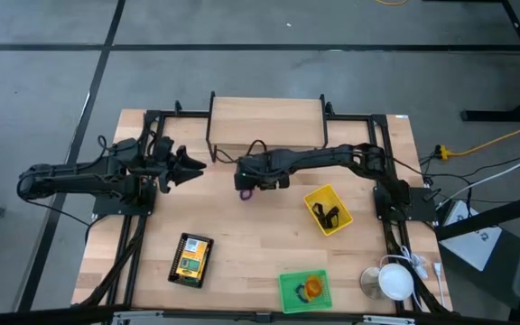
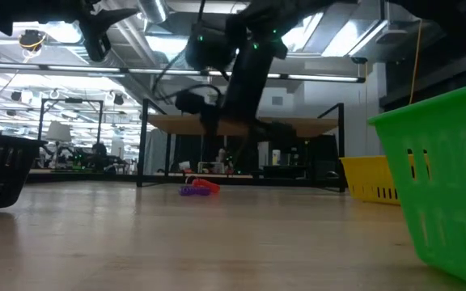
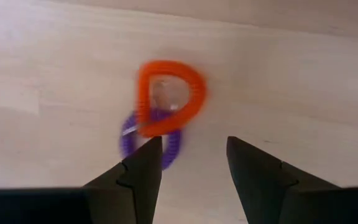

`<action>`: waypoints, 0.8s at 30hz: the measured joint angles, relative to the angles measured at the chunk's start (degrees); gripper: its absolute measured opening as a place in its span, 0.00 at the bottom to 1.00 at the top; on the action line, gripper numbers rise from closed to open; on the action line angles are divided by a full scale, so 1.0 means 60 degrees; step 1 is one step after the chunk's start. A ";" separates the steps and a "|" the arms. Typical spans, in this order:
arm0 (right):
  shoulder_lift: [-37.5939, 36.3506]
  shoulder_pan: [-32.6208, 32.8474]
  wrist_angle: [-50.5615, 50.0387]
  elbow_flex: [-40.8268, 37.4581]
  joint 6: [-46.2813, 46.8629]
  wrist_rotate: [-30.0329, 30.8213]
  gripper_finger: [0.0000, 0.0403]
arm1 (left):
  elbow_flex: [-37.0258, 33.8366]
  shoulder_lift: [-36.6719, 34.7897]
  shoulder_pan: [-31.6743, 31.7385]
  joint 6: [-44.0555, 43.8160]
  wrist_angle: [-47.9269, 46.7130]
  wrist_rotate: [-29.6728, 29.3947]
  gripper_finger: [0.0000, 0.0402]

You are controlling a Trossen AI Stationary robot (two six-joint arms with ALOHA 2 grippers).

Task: Pick & Place Office Desk Supplies
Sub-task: Put the orange spring keychain into the green basket

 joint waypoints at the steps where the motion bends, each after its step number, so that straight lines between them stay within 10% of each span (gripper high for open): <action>1: 0.0016 -0.0005 -0.0034 -0.0099 0.0172 0.0099 0.45 | 0.0000 0.0000 0.0000 -0.0008 0.0000 0.0051 0.42; 24: 0.0662 -0.0266 0.0798 -0.0289 0.0768 -0.0308 0.31 | 0.0000 0.0000 0.0001 -0.0517 -0.0103 0.0811 0.42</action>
